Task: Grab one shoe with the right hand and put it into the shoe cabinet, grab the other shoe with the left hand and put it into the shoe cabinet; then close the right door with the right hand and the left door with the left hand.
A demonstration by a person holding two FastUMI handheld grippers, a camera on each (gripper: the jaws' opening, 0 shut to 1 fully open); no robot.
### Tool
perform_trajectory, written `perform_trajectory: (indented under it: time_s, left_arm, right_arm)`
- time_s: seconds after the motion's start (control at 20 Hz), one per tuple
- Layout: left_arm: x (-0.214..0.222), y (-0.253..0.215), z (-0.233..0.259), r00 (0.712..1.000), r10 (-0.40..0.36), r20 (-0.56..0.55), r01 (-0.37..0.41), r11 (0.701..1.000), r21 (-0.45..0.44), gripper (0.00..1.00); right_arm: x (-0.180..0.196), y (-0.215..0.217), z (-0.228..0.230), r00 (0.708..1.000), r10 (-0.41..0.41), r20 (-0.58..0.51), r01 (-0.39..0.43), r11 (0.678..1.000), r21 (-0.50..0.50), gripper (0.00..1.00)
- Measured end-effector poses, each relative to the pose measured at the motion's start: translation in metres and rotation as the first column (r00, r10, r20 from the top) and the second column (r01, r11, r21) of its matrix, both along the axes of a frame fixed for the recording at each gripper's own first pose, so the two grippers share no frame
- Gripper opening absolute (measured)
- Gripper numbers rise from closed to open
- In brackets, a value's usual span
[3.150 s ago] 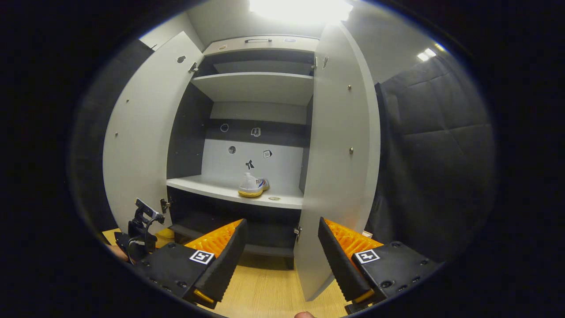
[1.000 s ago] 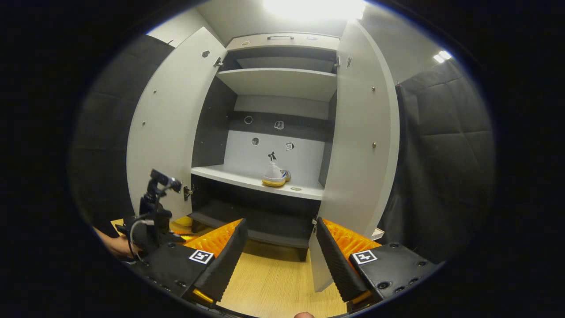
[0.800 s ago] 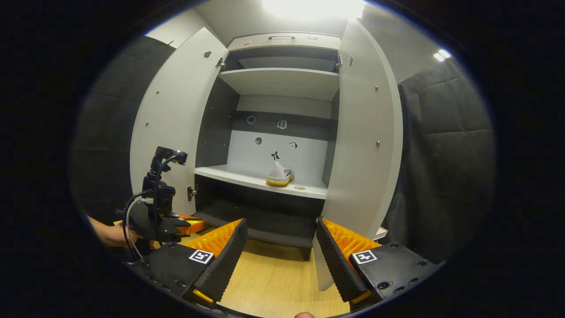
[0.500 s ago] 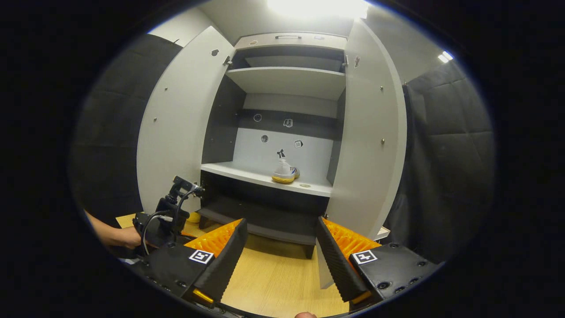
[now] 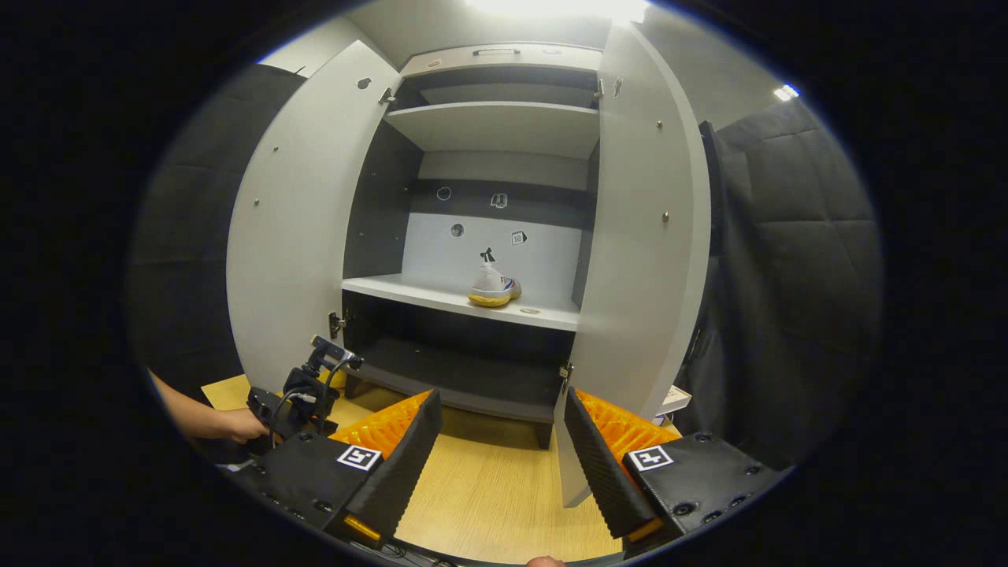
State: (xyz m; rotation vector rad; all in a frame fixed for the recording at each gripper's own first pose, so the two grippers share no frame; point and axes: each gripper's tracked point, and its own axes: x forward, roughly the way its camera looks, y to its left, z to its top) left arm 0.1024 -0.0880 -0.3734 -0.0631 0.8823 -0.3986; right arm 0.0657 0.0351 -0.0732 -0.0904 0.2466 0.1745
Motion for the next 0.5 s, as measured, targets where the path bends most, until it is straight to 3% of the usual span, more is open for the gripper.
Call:
perform_trajectory:
  time_s: [0.15, 0.3, 0.35, 0.5]
  left_arm:
    - [-0.004, -0.013, -0.002, 0.999, -0.04, -0.023, 0.038, 0.997, -0.066, 0.74]
    - [-0.006, -0.01, 0.004, 0.997, -0.082, 0.004, 0.082, 0.997, -0.001, 0.4]
    - [-0.004, -0.009, 0.005, 0.998, -0.066, 0.013, 0.066, 0.998, 0.017, 0.37]
    - [0.0, -0.014, 0.008, 1.0, 0.003, 0.02, -0.003, 1.0, -0.016, 0.0]
  right_arm:
    - [0.002, 0.005, -0.002, 1.0, 0.017, -0.003, -0.017, 1.0, -0.004, 0.98]
    - [0.004, 0.012, -0.001, 1.0, 0.025, -0.008, -0.025, 1.0, 0.017, 0.98]
    - [0.004, 0.016, -0.001, 0.999, 0.033, -0.009, -0.033, 0.999, 0.024, 0.98]
    - [0.001, 0.02, 0.004, 0.999, 0.046, 0.006, -0.046, 0.999, 0.012, 0.98]
